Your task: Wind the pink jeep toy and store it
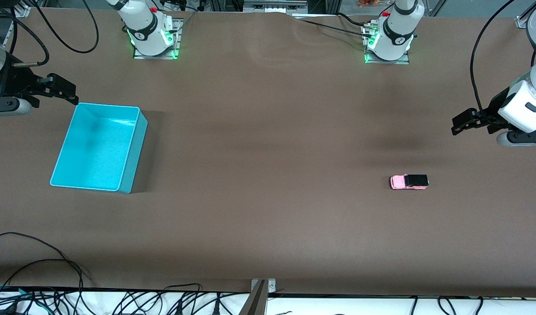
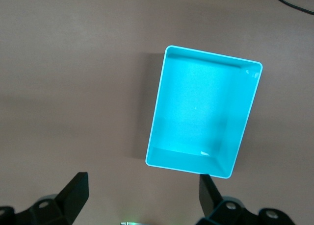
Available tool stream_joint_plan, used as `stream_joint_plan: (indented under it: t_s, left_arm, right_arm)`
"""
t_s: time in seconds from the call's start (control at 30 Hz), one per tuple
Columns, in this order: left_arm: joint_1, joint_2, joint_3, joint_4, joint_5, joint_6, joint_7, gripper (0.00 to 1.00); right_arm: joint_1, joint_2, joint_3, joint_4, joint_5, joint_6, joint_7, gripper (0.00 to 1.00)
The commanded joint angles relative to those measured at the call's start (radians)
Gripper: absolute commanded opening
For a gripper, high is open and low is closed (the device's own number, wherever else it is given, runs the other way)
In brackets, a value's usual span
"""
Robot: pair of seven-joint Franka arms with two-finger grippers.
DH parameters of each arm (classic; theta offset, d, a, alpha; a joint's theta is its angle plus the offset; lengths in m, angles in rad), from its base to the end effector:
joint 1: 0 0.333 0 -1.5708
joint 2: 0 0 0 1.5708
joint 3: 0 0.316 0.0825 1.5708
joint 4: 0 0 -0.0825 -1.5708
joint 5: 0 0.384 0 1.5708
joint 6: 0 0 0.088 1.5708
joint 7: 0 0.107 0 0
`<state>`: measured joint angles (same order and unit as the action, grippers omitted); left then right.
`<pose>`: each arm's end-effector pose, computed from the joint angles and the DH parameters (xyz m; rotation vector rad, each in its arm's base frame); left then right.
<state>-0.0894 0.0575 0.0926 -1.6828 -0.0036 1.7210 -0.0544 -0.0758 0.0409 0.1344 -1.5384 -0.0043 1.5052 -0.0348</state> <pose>0.5788 0.0003 0.5517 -3.1379 -0.0911 0.0298 0.5589 0.0307 0.6116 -3.1357 -0.1465 0.1158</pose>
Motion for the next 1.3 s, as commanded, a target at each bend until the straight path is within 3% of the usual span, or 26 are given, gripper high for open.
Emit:
stream_joint_plan:
  t_s: [0.0, 0.73, 1.27]
  left_arm:
    - [0.0, -0.008, 0.001, -0.001, 0.013, 0.0, 0.007, 1.0]
    - [-0.006, 0.047, 0.001, 0.028, 0.013, 0.0, -0.03, 1.0]
    - [-0.012, 0.177, 0.001, 0.031, 0.011, 0.012, -0.518, 1.0]
  right_arm:
    - [-0.004, 0.001, 0.004, 0.011, 0.009, 0.0, 0.006, 1.0]
    - [-0.004, -0.001, 0.004, 0.011, 0.006, 0.01, 0.006, 1.0]
    - [-0.006, -0.001, 0.002, 0.008, 0.004, -0.003, 0.004, 1.0]
